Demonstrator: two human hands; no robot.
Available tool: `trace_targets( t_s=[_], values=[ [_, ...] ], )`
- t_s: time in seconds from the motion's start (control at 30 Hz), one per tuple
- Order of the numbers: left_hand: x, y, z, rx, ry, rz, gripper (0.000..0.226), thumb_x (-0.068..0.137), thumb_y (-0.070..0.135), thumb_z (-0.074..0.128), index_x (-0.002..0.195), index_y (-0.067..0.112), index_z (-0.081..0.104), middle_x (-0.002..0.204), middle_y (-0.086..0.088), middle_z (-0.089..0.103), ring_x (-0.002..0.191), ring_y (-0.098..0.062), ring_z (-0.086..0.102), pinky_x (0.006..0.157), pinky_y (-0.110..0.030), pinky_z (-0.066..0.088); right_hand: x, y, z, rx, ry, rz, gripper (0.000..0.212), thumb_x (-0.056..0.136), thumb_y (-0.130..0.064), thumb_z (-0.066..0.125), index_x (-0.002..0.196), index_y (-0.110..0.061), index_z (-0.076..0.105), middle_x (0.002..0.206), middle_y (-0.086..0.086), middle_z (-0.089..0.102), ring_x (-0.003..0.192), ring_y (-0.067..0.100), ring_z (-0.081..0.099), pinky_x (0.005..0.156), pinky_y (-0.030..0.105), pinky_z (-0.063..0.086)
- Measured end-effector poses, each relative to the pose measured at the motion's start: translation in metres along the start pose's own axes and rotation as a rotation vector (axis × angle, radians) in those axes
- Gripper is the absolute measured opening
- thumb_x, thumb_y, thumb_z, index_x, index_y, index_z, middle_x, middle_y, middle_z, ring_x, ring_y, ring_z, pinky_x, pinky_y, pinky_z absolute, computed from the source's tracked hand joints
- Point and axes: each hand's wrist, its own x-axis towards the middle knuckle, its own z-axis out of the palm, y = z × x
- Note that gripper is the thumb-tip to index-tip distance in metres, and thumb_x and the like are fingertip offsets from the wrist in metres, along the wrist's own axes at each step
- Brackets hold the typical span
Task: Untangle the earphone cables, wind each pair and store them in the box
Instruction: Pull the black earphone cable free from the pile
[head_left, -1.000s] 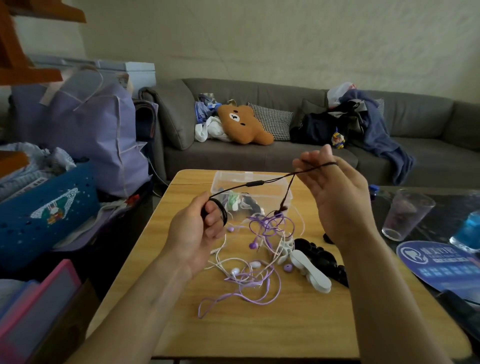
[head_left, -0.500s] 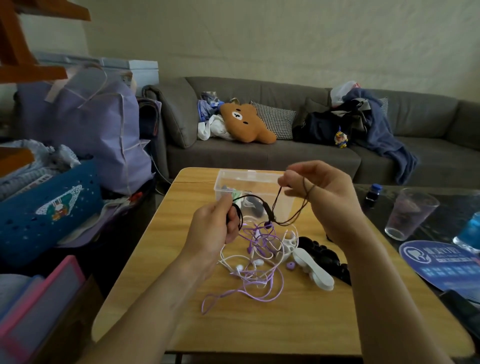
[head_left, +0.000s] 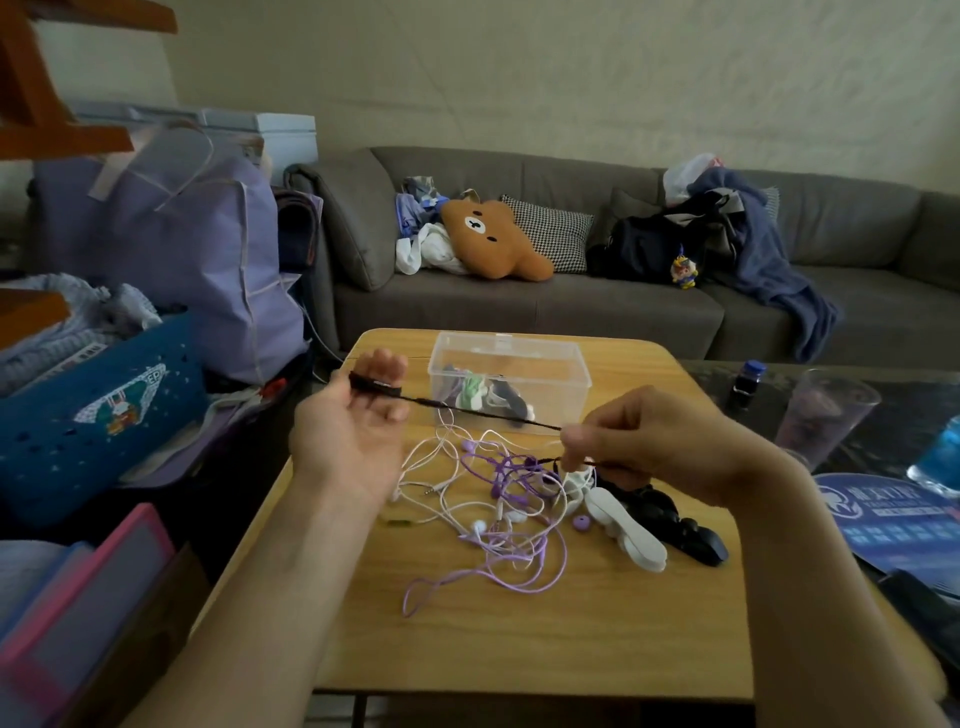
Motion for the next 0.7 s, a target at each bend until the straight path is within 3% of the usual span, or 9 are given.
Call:
trace_targets(
  t_s=[0.07, 0.13, 0.2, 0.23, 0.3, 0.37, 0.43, 0.53, 0.7],
  values=[
    [-0.002, -0.006, 0.002, 0.205, 0.019, 0.117, 0.032, 0.107, 0.021, 0.031, 0.096, 0.013, 0.060, 0.096, -0.006, 0.073, 0.089, -0.015, 0.072, 0.062, -0.023, 0.033, 0.002, -0.004, 0.004, 0.113, -0.110, -0.094, 0.045, 0.083, -0.053, 0.063, 0.084, -0.011, 0.079, 0.061, 0.013, 0.036, 0.057, 0.024, 0.035, 0.054, 0.027, 0.031],
    [-0.008, -0.012, 0.006, 0.537, -0.029, 0.315, 0.021, 0.105, 0.019, 0.040, 0.100, 0.014, 0.060, 0.103, -0.001, 0.071, 0.097, -0.007, 0.069, 0.066, -0.021, 0.039, 0.003, -0.007, 0.008, 0.160, -0.214, -0.161, 0.039, 0.091, -0.043, 0.063, 0.084, -0.007, 0.077, 0.060, 0.012, 0.040, 0.058, 0.028, 0.034, 0.051, 0.023, 0.029],
    [-0.014, -0.018, 0.005, 0.890, -0.182, 0.475, 0.014, 0.103, 0.019, 0.048, 0.103, 0.011, 0.059, 0.096, 0.006, 0.065, 0.085, 0.004, 0.061, 0.067, -0.012, 0.043, 0.004, -0.010, 0.009, 0.220, -0.251, -0.233, 0.037, 0.089, -0.041, 0.064, 0.081, -0.007, 0.075, 0.058, 0.008, 0.045, 0.055, 0.026, 0.037, 0.051, 0.021, 0.032],
    [-0.016, -0.020, 0.002, 1.012, -0.272, 0.510, 0.013, 0.102, 0.020, 0.050, 0.102, 0.010, 0.058, 0.090, 0.003, 0.061, 0.076, 0.001, 0.056, 0.064, -0.010, 0.043, 0.003, -0.010, 0.008, 0.281, -0.227, -0.273, 0.036, 0.086, -0.042, 0.067, 0.079, -0.008, 0.075, 0.058, 0.007, 0.046, 0.054, 0.021, 0.038, 0.051, 0.020, 0.035],
    [-0.021, -0.022, -0.001, 1.201, -0.454, 0.529, 0.016, 0.102, 0.024, 0.052, 0.097, 0.010, 0.057, 0.078, -0.005, 0.057, 0.064, -0.008, 0.049, 0.056, -0.022, 0.042, 0.004, -0.008, 0.002, 0.445, -0.128, -0.348, 0.038, 0.077, -0.046, 0.079, 0.079, -0.008, 0.076, 0.053, 0.005, 0.045, 0.052, 0.017, 0.039, 0.052, 0.021, 0.041],
    [-0.026, -0.021, -0.001, 1.339, -0.611, 0.473, 0.024, 0.103, 0.029, 0.049, 0.090, 0.013, 0.062, 0.064, 0.002, 0.054, 0.055, -0.008, 0.044, 0.051, -0.029, 0.036, 0.005, -0.003, -0.001, 0.566, 0.007, -0.398, 0.039, 0.066, -0.044, 0.087, 0.080, -0.008, 0.078, 0.048, 0.003, 0.040, 0.051, 0.017, 0.041, 0.052, 0.022, 0.043],
    [-0.032, -0.024, 0.001, 1.383, -0.692, 0.411, 0.033, 0.104, 0.031, 0.046, 0.080, 0.017, 0.065, 0.054, 0.010, 0.050, 0.049, -0.007, 0.042, 0.051, -0.027, 0.034, 0.009, 0.003, -0.001, 0.566, 0.155, -0.398, 0.030, 0.065, -0.039, 0.085, 0.076, -0.011, 0.078, 0.051, 0.004, 0.048, 0.052, 0.016, 0.049, 0.053, 0.022, 0.044],
    [-0.034, -0.027, 0.001, 1.369, -0.710, 0.415, 0.042, 0.105, 0.034, 0.043, 0.068, 0.021, 0.058, 0.052, 0.003, 0.045, 0.051, -0.014, 0.042, 0.053, -0.036, 0.037, 0.012, 0.009, 0.002, 0.396, 0.337, -0.343, 0.012, 0.069, -0.027, 0.078, 0.073, -0.016, 0.077, 0.066, 0.004, 0.066, 0.063, 0.015, 0.056, 0.061, 0.025, 0.045],
    [-0.027, -0.017, 0.003, 0.955, -0.549, 0.151, 0.043, 0.105, 0.028, 0.037, 0.068, 0.009, 0.047, 0.053, 0.002, 0.040, 0.050, -0.013, 0.032, 0.047, -0.021, 0.026, 0.023, 0.017, 0.006, 0.013, 0.607, -0.150, 0.008, 0.078, -0.022, 0.082, 0.083, -0.023, 0.076, 0.072, 0.002, 0.067, 0.065, 0.013, 0.058, 0.064, 0.024, 0.049]
  ],
)
